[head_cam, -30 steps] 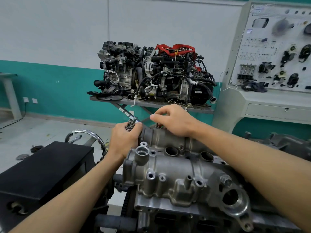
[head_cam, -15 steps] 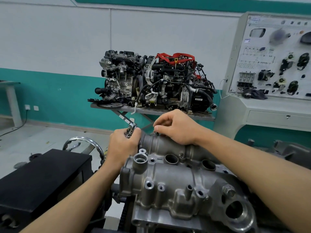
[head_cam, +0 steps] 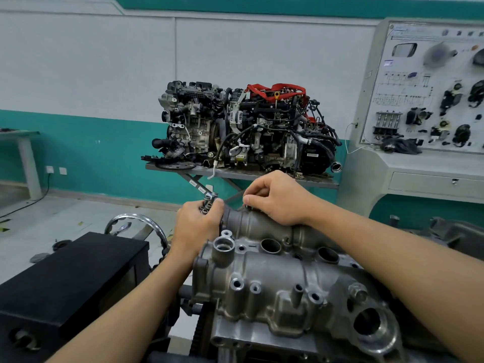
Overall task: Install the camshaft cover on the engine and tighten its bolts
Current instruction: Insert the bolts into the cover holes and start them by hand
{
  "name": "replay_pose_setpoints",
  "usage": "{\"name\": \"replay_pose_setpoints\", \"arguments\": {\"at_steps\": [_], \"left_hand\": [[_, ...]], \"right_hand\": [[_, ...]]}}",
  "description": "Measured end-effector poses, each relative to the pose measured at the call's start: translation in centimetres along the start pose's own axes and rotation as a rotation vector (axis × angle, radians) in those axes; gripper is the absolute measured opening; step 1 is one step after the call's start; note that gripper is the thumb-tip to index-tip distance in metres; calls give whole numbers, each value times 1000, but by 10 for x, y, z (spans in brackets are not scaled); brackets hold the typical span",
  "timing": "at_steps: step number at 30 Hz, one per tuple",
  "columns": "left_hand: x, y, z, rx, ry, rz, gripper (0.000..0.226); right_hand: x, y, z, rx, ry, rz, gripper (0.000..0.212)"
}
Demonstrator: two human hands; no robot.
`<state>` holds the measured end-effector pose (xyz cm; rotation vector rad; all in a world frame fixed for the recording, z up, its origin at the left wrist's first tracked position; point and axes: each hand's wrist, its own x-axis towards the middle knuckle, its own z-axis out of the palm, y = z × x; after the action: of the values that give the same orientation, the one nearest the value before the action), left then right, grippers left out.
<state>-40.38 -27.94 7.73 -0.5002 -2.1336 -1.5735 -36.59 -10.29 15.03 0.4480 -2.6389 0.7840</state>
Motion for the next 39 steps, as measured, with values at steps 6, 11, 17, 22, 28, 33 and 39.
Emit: {"name": "replay_pose_setpoints", "arguments": {"at_steps": [6, 11, 17, 22, 28, 33, 39], "left_hand": [[-1, 0, 0, -27, -2, 2, 42], [0, 0, 1, -41, -8, 5, 43], [-2, 3, 0, -72, -36, -2, 42], [-1, -1, 0, -71, -32, 0, 49], [-1, -2, 1, -63, -28, -4, 50], [-3, 2, -1, -79, -37, -28, 50], [-6, 9, -3, -93, -62, -44, 46]], "right_hand": [[5, -1, 7, -244, 45, -16, 30], [7, -5, 7, -445, -8, -36, 43], [12, -14, 4, -579, -14, 33, 61], [9, -18, -11, -699, -80, 8, 57], [10, -19, -17, -711, -218, -172, 29], [21, -24, -12, -792, -195, -100, 59], [29, -28, -22, -867, -368, -107, 46]]}}
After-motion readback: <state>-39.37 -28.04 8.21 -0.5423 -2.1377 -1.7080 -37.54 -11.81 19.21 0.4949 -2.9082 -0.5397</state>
